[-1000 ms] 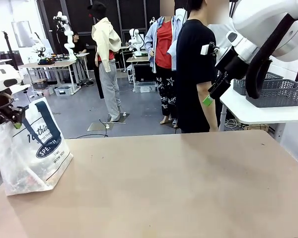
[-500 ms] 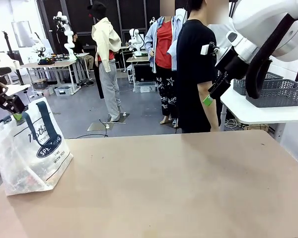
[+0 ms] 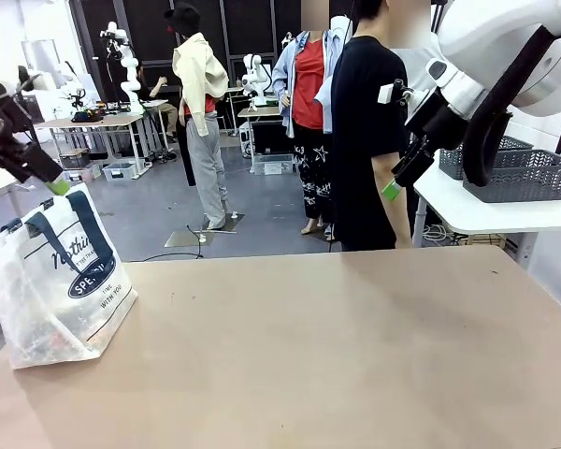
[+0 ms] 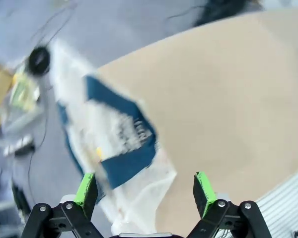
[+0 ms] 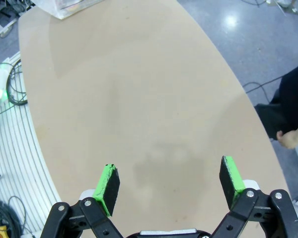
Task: Transfer purchased items from the store into the shopping bag.
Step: Move the Reusable shopping bag to the right side of the table.
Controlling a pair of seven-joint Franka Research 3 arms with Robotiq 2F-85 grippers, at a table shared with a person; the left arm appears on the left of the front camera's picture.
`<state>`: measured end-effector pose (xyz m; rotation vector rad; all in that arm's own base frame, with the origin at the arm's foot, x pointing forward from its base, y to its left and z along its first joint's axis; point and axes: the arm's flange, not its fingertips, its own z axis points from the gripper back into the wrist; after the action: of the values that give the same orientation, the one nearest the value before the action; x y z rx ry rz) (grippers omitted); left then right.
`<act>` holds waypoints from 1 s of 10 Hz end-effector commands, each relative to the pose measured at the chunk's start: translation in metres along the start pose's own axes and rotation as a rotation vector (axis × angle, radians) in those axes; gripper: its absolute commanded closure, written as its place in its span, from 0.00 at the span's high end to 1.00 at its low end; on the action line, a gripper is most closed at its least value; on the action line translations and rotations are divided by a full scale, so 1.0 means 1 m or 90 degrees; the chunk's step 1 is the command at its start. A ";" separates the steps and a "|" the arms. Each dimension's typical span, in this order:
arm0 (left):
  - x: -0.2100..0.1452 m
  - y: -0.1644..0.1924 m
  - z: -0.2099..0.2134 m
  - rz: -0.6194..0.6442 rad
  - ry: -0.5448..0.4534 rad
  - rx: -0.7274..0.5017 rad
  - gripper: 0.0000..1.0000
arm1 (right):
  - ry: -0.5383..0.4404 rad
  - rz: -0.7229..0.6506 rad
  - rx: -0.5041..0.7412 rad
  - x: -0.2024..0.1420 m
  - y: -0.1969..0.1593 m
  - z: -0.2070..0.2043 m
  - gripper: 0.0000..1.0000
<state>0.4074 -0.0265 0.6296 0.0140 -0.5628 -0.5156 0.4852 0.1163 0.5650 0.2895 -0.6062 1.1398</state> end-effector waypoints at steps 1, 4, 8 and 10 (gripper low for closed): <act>0.011 0.010 0.004 -0.121 -0.042 -0.132 1.00 | 0.013 -0.008 0.003 0.002 0.001 0.001 1.00; 0.024 0.007 -0.012 -0.236 -0.121 -0.260 1.00 | 0.013 -0.008 0.003 0.002 0.001 0.001 1.00; 0.031 -0.002 -0.039 -0.358 -0.225 -0.271 1.00 | 0.013 -0.008 0.003 0.002 0.001 0.001 1.00; 0.025 -0.002 -0.042 -0.349 -0.215 -0.255 1.00 | 0.013 -0.008 0.003 0.002 0.001 0.001 1.00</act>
<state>0.4453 -0.0487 0.6080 -0.3256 -0.7618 -1.1840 0.4852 0.1164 0.5651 0.2899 -0.6060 1.1390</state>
